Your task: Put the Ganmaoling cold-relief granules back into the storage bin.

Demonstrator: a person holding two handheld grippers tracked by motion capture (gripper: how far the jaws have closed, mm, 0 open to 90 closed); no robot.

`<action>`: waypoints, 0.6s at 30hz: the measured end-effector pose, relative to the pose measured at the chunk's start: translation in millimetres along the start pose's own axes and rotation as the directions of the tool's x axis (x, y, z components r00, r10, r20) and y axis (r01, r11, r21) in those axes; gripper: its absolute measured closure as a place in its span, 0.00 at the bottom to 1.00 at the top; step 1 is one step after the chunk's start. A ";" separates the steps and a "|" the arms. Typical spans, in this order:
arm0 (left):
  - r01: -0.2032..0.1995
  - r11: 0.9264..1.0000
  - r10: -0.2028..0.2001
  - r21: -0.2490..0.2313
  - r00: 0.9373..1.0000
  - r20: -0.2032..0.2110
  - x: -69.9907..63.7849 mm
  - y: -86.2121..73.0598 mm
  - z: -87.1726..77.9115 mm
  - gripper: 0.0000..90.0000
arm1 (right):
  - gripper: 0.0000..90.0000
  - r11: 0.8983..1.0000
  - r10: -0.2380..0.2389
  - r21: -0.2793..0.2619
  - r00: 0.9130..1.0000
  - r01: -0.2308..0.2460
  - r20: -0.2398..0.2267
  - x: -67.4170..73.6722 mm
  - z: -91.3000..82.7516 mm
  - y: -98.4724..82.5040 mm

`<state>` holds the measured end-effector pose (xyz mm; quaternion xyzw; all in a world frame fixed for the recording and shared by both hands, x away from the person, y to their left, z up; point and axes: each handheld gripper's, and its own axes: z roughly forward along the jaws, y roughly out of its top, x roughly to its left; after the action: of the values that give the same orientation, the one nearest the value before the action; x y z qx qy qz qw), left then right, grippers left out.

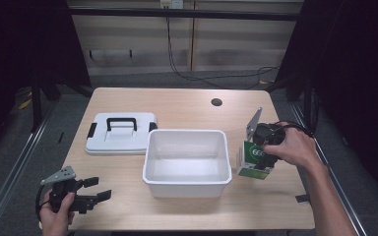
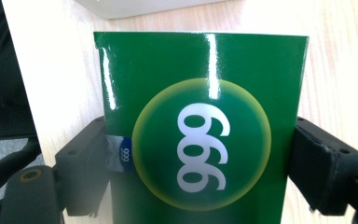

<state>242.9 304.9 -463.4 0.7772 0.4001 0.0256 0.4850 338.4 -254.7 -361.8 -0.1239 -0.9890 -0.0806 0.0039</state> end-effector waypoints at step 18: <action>-0.010 1.000 0.010 -0.003 1.000 0.006 -1.2 -0.1 -1.3 0.18 | 0.18 0.999 -0.015 -0.048 1.000 0.016 0.015 8.4 -24.2 3.4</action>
<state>241.5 305.1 -462.4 0.7785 0.3946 0.0267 0.4873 330.9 -253.2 -337.2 -0.1171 -0.9877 -0.1033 -0.0071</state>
